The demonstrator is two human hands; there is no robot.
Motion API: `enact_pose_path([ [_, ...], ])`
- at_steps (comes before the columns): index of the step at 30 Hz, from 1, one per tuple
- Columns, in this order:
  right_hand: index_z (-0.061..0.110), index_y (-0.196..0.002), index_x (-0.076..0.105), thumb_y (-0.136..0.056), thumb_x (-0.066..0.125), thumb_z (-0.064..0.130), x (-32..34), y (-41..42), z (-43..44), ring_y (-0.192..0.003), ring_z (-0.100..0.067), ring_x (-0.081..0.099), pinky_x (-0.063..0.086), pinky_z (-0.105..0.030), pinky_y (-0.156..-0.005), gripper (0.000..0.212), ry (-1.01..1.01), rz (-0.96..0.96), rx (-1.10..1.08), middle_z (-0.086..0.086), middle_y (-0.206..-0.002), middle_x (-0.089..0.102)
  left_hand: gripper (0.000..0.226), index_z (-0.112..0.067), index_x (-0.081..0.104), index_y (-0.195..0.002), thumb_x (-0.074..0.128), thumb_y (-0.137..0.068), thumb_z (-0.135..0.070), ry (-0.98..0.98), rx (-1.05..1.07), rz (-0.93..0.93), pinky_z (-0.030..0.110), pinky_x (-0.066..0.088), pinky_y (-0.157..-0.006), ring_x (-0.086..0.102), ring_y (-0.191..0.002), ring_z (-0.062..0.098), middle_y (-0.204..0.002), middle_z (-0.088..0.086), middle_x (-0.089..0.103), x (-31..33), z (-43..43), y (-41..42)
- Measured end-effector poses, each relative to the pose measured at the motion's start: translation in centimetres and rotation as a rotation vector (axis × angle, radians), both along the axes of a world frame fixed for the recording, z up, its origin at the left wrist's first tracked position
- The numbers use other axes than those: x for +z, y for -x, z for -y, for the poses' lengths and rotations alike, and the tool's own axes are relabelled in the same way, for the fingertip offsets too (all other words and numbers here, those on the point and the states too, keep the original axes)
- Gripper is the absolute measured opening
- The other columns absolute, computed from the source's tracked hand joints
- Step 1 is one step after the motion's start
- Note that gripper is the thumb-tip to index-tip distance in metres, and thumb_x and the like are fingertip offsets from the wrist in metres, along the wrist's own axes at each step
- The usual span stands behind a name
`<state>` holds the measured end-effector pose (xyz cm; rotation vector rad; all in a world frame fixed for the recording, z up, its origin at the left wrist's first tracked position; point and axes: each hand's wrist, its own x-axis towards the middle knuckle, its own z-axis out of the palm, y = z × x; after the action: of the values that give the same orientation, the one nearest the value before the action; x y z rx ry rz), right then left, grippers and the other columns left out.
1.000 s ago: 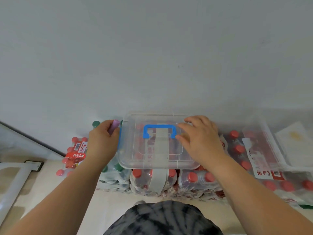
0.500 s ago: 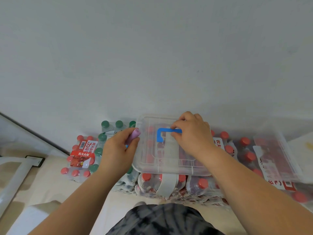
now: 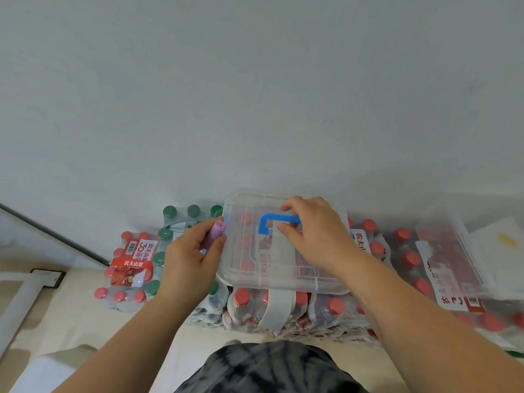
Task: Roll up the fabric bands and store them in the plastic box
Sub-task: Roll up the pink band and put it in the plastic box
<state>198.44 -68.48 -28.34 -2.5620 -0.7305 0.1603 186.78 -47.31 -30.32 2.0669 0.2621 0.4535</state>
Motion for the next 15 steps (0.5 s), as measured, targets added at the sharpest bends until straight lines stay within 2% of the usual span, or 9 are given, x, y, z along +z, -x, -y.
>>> enact_pose_path([
  [3,0.02,-0.085,0.061,-0.102,0.056,0.037,-0.4,0.1,0.4,-0.089,-0.019,0.046,0.043,-0.039,-0.091,0.025,0.046,0.039,0.064,0.009,-0.08,0.052,0.039,-0.06,0.063,-0.1,0.064,-0.099,-0.021,-0.024,0.01,-0.016,0.001,0.046,-0.075,0.065,-0.094,-0.007,-0.097,-0.039,0.068,-0.3,-0.2,0.0],
  [6,0.016,-0.091,0.065,-0.103,0.056,0.033,-0.7,0.3,0.4,-0.09,-0.018,0.045,0.043,-0.04,-0.092,0.023,-0.011,0.053,0.1,0.007,-0.091,0.051,0.019,-0.041,0.067,-0.106,0.063,-0.098,-0.024,-0.033,0.042,-0.033,0.002,0.047,-0.074,0.065,-0.093,-0.006,-0.095,-0.035,0.069,-0.7,-0.3,0.0],
  [9,0.017,-0.087,0.062,-0.102,0.054,0.035,-0.7,0.1,0.8,-0.088,-0.017,0.047,0.046,-0.042,-0.089,0.024,-0.081,0.05,0.099,0.006,-0.096,0.051,0.015,-0.03,0.07,-0.109,0.059,-0.098,-0.029,-0.014,0.06,0.0,0.002,0.047,-0.075,0.066,-0.094,-0.008,-0.094,-0.029,0.071,-0.8,0.2,-0.1],
  [12,0.019,-0.078,0.051,-0.092,0.057,0.059,-0.5,-0.1,1.4,-0.085,-0.015,0.049,0.047,-0.038,-0.083,0.043,-0.051,0.032,0.086,0.007,-0.094,0.053,0.032,-0.022,0.071,-0.111,0.053,-0.096,-0.043,0.023,0.043,0.018,0.01,0.052,-0.079,0.069,-0.094,-0.001,-0.097,-0.019,0.074,-0.5,0.5,-0.4],
  [15,0.024,-0.077,0.047,-0.06,0.063,0.09,-0.1,0.2,1.7,-0.088,-0.016,0.053,0.047,-0.033,-0.079,0.071,0.033,0.026,0.089,0.007,-0.098,0.058,0.028,-0.025,0.072,-0.109,0.053,-0.097,-0.043,0.077,0.031,-0.001,0.019,0.057,-0.08,0.071,-0.092,0.007,-0.096,-0.012,0.076,-0.7,0.3,-0.7],
])
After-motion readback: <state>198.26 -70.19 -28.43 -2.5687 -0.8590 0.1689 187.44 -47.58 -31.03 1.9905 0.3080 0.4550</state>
